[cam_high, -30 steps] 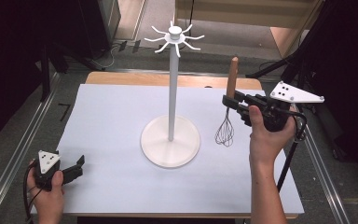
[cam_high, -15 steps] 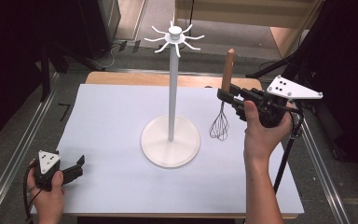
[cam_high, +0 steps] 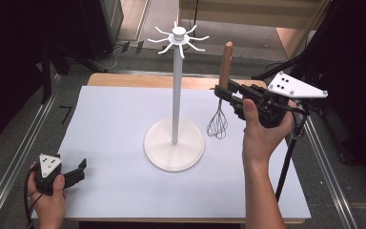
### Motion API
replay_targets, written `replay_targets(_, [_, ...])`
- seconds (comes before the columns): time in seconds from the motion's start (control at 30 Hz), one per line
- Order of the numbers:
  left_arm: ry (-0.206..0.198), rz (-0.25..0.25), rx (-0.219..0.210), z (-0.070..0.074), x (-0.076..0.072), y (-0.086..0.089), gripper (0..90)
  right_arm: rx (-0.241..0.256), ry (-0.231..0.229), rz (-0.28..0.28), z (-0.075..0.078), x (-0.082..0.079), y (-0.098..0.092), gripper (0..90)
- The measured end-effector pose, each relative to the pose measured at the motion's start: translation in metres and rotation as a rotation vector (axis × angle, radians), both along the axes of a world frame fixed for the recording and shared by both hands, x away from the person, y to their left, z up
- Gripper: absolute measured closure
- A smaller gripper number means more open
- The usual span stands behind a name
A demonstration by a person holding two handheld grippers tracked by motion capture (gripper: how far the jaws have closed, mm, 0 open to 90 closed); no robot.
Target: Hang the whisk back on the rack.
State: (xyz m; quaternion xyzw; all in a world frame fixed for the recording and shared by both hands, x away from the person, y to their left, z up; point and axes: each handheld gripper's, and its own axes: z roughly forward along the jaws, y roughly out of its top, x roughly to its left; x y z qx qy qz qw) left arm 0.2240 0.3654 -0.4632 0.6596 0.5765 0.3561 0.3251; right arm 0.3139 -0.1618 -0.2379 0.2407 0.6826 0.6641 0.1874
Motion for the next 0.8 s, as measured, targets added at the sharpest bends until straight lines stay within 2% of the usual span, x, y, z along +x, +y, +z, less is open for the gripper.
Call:
replay_targets(0.27, [-0.001, 0.001, -0.002, 0.000, 0.000, 0.000, 13.6, -0.015, -0.021, 0.012, 0.010, -0.002, 0.012, 70.1])
replay_targets(0.63, [0.000, 0.000, -0.005, 0.000, 0.000, 0.000, 13.6, -0.020, -0.027, 0.023, 0.013, 0.000, 0.024, 70.0])
replay_targets(0.8, [0.002, 0.000, -0.002, 0.000, 0.000, 0.000, 13.6, -0.026, -0.023, 0.010, 0.012, 0.002, 0.027, 70.0])
